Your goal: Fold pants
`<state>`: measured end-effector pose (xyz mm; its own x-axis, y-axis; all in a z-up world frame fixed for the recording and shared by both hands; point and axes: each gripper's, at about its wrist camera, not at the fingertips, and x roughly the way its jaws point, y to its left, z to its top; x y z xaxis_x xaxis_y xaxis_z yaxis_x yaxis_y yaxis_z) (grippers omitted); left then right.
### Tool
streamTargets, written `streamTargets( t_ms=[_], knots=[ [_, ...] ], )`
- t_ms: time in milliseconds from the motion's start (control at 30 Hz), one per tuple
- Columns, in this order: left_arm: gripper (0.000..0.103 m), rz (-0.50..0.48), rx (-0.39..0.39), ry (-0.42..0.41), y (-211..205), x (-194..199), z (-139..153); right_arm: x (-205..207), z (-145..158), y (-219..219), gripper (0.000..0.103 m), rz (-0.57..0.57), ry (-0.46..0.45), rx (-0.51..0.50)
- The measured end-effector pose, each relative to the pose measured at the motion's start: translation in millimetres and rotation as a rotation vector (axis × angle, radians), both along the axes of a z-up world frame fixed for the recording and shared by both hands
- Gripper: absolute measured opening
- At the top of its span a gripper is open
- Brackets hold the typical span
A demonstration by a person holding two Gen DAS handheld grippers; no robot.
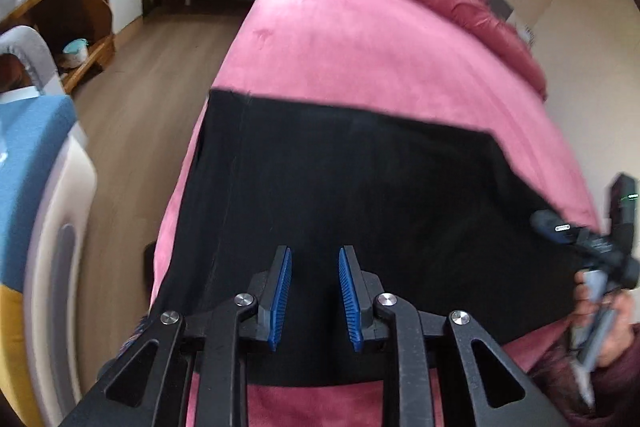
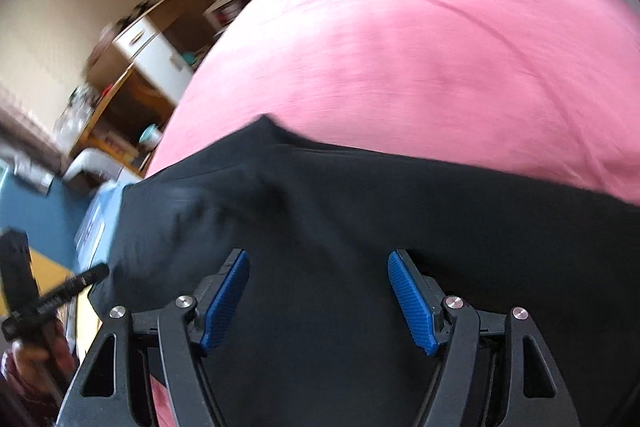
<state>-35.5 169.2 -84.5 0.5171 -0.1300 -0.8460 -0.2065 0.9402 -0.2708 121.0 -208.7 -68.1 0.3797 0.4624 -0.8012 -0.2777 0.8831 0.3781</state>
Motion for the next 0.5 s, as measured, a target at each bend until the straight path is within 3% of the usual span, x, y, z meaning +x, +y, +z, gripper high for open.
streamTargets(
  t_ms=[233,300,500],
  knots=[
    [0.025,-0.019,0.009,-0.027,-23,-4,9,-24,5,-104,0.071,-0.206,0.004,-0.024],
    [0.025,-0.045,0.007,-0.044,-37,-1,13,-27,5,-127,0.053,-0.235,0.013,0.0],
    [0.025,-0.163,-0.004,-0.055,-89,10,16,-23,1,-116,0.049,-0.188,-0.009,-0.02]
  ],
)
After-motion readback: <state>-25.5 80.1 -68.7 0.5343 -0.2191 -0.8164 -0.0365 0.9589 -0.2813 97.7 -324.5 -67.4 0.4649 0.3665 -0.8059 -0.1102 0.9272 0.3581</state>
